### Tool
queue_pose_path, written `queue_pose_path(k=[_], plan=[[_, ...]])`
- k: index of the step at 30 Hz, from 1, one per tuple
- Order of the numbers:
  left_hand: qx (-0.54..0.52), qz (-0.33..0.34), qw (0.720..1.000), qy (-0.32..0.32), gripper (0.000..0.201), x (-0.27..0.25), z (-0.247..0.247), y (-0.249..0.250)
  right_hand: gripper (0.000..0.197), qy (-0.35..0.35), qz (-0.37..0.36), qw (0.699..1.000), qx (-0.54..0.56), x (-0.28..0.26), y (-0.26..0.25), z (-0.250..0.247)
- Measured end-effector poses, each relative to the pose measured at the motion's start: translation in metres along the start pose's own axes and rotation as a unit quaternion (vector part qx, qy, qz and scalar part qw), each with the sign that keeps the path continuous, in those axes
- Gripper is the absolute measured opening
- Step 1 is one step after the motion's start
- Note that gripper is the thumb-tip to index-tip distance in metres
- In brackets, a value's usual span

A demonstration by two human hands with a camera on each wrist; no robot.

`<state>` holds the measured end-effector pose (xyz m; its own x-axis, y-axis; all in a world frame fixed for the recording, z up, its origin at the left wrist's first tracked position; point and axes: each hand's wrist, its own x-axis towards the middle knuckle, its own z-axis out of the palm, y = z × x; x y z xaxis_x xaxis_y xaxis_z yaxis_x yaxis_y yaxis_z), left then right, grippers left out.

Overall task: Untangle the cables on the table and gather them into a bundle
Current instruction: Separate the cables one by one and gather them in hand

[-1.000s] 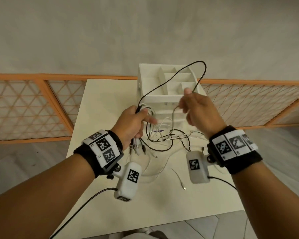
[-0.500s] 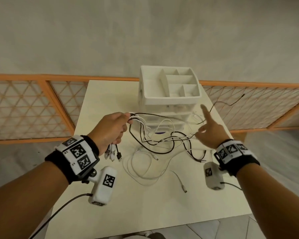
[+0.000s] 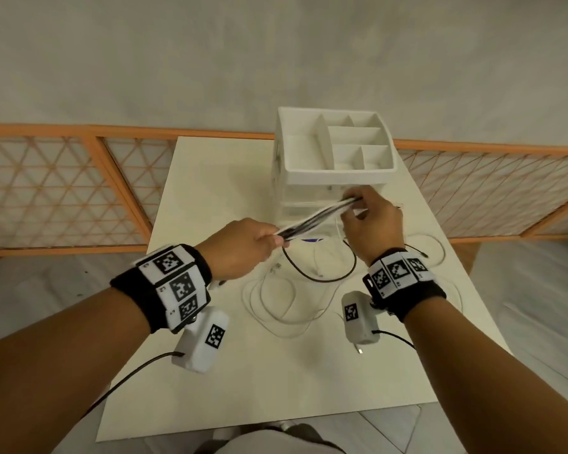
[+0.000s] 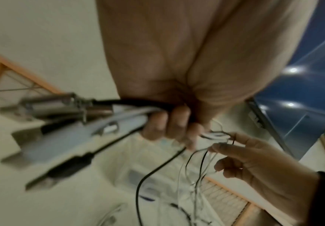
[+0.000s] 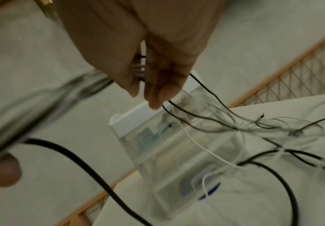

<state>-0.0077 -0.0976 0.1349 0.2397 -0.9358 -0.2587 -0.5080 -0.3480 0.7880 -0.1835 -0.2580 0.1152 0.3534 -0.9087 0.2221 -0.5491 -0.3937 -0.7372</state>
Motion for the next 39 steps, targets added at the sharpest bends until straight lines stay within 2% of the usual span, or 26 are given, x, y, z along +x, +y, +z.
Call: queue_pose_path(k=[2,3,5,7,9,10,11,15,18,20,23,28,32,36,39], plan=[[0.036,-0.041,0.996,0.070,0.030,0.005,0.002,-0.010,0.049,-0.050,-0.026,0.998,0.014,-0.013,0.005,0.011],[0.033,-0.058,0.993,0.095,0.031,0.006,0.002,-0.015,0.053,-0.086,-0.025,0.996,0.005,-0.023,0.014,0.018],[-0.006,-0.083,0.989,0.125,0.030,0.008,0.003,-0.024,0.045,-0.178,-0.043,0.982,-0.049,-0.048,0.035,0.033],[-0.069,-0.092,0.984,0.138,0.027,0.009,0.002,-0.030,0.036,-0.299,-0.075,0.937,-0.163,-0.076,0.054,0.047],[-0.130,-0.086,0.978,0.141,0.028,0.008,-0.001,-0.029,0.046,-0.409,-0.061,0.868,-0.276,-0.095,0.073,0.059],[-0.166,-0.080,0.973,0.141,0.027,0.008,-0.002,-0.025,0.051,-0.431,-0.045,0.847,-0.308,-0.100,0.082,0.063],[-0.202,-0.073,0.966,0.143,0.025,0.008,-0.003,-0.022,0.050,-0.430,-0.032,0.841,-0.326,-0.101,0.090,0.065],[-0.258,-0.043,0.955,0.143,0.022,0.007,-0.009,-0.006,0.025,-0.378,-0.047,0.872,-0.309,-0.090,0.094,0.061],[-0.236,-0.025,0.964,0.119,0.024,0.010,-0.005,-0.001,0.018,-0.283,-0.114,0.937,-0.169,-0.069,0.065,0.048],[-0.198,-0.010,0.975,0.103,0.022,0.013,-0.001,0.000,0.014,-0.197,-0.175,0.961,-0.082,-0.051,0.032,0.032],[-0.189,0.001,0.979,0.077,0.020,0.015,0.005,0.005,0.015,-0.132,-0.223,0.966,-0.017,-0.027,-0.014,0.002],[-0.246,0.008,0.966,0.074,0.031,0.011,0.007,0.004,0.014,-0.072,-0.214,0.974,0.030,-0.005,-0.040,-0.029],[-0.329,-0.010,0.942,0.064,0.018,0.008,0.007,0.001,0.013,-0.008,-0.171,0.981,0.089,0.011,-0.040,-0.041],[-0.315,-0.012,0.948,0.050,0.024,0.004,0.006,0.002,0.011,0.005,-0.135,0.984,0.117,0.012,-0.034,-0.038],[-0.304,-0.011,0.952,0.032,0.024,0.001,0.005,0.001,0.011,0.046,-0.102,0.981,0.156,0.015,-0.032,-0.040]])
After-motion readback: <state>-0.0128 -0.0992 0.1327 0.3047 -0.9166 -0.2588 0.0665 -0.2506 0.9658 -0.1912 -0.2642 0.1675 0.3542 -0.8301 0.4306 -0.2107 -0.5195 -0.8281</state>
